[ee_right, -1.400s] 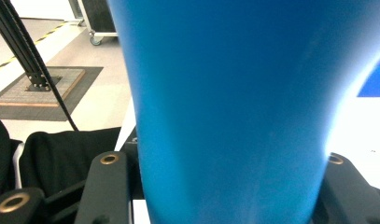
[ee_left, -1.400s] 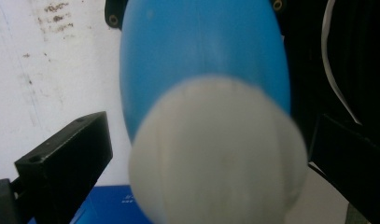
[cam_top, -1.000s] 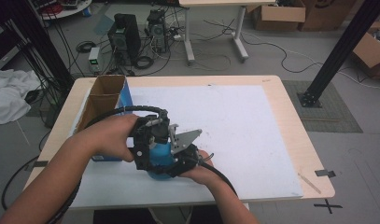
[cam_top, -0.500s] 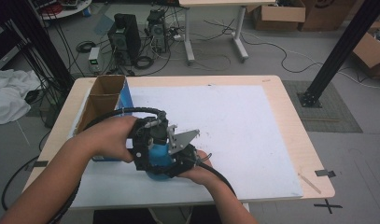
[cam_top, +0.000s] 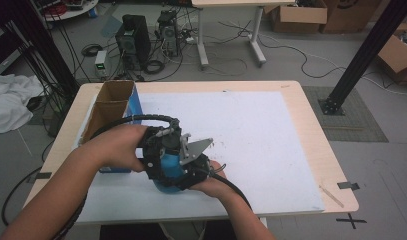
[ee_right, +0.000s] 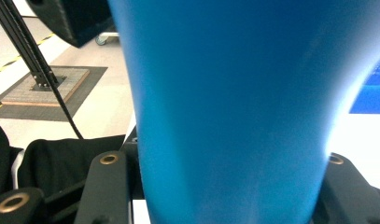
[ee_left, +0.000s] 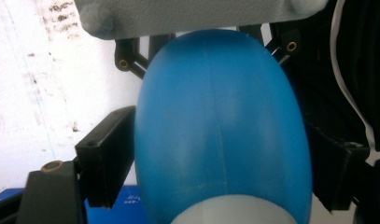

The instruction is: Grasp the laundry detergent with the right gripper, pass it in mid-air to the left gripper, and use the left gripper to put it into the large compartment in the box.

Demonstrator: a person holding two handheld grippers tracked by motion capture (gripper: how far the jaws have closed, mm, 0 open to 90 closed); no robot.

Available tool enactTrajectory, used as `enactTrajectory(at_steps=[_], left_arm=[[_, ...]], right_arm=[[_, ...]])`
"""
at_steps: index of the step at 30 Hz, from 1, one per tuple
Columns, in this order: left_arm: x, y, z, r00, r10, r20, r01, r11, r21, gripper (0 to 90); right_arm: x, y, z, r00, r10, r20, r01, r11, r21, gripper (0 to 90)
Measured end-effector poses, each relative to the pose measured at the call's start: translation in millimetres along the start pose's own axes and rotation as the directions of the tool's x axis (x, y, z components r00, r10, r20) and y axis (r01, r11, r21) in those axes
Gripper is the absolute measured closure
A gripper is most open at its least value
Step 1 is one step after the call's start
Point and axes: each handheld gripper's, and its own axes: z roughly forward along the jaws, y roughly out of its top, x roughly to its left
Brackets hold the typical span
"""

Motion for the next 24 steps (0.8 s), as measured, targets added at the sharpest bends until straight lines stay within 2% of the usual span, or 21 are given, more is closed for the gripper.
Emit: enactTrajectory(at_steps=[6, 19, 20, 21, 24], left_arm=[[-0.6, 0.1, 0.2, 1.0, 0.0, -0.003, 0.0, 1.0, 0.0, 26.4], [-1.2, -1.3, 0.5, 1.0, -0.009, 0.0, 0.009, 1.0, 0.003, 28.4], [-1.1, -1.4, -0.1, 1.0, -0.007, 0.001, 0.007, 1.0, 0.005, 34.5], [-0.9, -1.5, -0.6, 1.0, -0.004, 0.006, 0.004, 1.0, 0.006, 36.1], [-1.0, -2.2, -0.1, 0.9999, -0.004, 0.01, 0.004, 1.0, 0.006, 36.3]], right_arm=[[-0.5, -0.3, -0.2, 1.0, -0.005, 0.006, 0.005, 1.0, -0.002, 46.1], [0.0, -0.1, 2.0, 1.0, 0.001, 0.0, -0.001, 1.0, -0.005, 46.1], [0.1, 0.1, 2.3, 1.0, 0.001, 0.0, -0.001, 1.0, -0.002, 46.1], [0.3, -0.1, 2.5, 1.0, 0.0, 0.003, 0.0, 1.0, 0.006, 46.1], [0.9, 0.6, 3.3, 1.0, 0.006, -0.003, -0.006, 1.0, 0.006, 46.1]])
